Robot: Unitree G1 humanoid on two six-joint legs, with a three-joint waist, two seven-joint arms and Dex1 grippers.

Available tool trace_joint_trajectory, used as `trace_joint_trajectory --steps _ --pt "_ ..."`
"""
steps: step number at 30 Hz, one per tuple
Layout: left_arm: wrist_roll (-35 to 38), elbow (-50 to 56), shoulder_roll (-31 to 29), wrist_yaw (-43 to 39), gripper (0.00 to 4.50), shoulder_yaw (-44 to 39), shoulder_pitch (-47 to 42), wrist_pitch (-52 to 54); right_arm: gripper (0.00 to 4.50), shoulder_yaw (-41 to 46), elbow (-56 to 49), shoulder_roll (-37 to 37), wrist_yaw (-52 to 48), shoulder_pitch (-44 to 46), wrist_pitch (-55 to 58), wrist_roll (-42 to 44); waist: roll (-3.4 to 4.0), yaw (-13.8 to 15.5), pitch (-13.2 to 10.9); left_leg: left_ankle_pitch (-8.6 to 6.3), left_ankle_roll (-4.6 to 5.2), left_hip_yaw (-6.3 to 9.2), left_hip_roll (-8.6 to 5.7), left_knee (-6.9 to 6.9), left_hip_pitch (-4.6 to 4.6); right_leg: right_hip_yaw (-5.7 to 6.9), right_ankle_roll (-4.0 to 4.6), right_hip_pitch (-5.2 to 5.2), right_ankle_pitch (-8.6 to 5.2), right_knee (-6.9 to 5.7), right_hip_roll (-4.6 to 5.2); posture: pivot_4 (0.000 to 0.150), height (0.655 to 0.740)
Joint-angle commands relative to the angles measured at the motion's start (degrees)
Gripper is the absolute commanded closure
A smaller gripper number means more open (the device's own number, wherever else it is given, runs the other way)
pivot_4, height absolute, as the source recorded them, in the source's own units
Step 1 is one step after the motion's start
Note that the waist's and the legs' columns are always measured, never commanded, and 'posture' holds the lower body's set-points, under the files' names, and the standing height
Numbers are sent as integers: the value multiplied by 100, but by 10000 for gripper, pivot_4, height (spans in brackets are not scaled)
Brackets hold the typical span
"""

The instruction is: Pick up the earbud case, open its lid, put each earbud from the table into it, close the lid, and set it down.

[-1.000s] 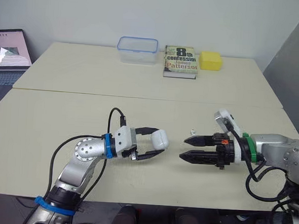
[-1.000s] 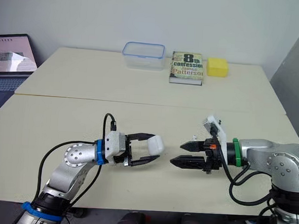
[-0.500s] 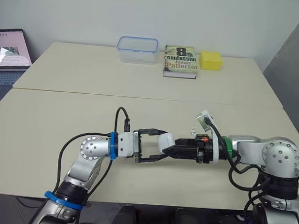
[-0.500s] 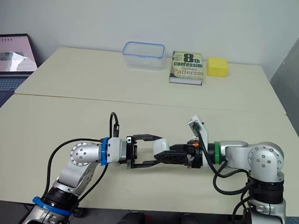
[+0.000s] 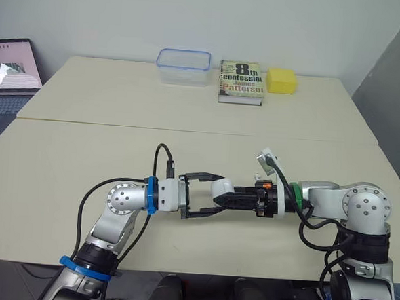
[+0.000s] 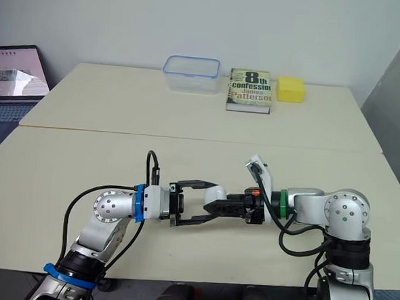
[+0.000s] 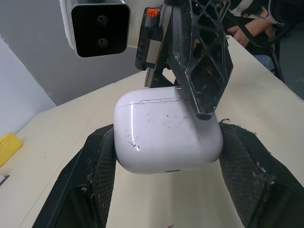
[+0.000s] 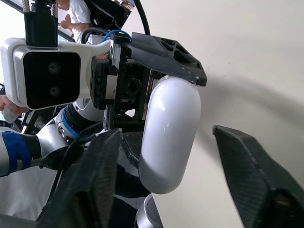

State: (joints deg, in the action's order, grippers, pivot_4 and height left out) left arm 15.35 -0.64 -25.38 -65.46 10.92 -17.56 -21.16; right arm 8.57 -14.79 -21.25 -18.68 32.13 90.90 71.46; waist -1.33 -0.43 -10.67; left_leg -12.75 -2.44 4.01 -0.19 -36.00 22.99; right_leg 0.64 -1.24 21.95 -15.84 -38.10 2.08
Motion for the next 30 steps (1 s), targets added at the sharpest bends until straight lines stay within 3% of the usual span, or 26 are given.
trace_joint_trajectory --steps 1,4,15,20,21,26,30 --pt "17 25 48 79 17120 -17 -56 -141 26297 -7 -57 -26 -65 20 57 179 0 -2 0 0 0 0 0 0 0 0 0 0 0 0 0 1500 7400" --pt "1 -5 67 87 17126 -15 -62 -202 36437 -39 -36 -57 -96 36 73 202 0 -2 0 0 0 0 0 0 1 1 0 1 0 0 0 1500 7400" --pt "129 28 142 75 17127 -33 -15 -268 36748 -50 111 -101 -114 134 17 172 0 -2 0 0 0 -1 0 0 1 0 0 2 0 -1 -1 1500 7400" --pt "190 28 8 31 775 -39 -52 123 36749 -46 134 -118 -154 190 18 196 0 -4 0 0 0 0 1 0 2 0 0 3 0 -1 -1 1500 7400" --pt "161 21 -24 41 0 -41 -68 189 36750 -49 134 -130 -165 204 15 193 0 -5 0 0 0 0 1 0 2 0 0 3 0 -1 -1 1500 7400" --pt "341 284 -585 -23 0 2 -110 2016 36750 -74 160 -306 -263 364 -42 71 4 -26 -2 0 0 0 4 1 2 0 -1 6 0 -4 -6 1500 7400" --pt "1006 996 -1131 101 0 -20 -413 4469 36750 -1174 -507 -1502 -1158 599 -902 -1045 14 -30 -11 0 0 7 4 1 9 4 -30 10 -17 -1 -6 1500 7400"
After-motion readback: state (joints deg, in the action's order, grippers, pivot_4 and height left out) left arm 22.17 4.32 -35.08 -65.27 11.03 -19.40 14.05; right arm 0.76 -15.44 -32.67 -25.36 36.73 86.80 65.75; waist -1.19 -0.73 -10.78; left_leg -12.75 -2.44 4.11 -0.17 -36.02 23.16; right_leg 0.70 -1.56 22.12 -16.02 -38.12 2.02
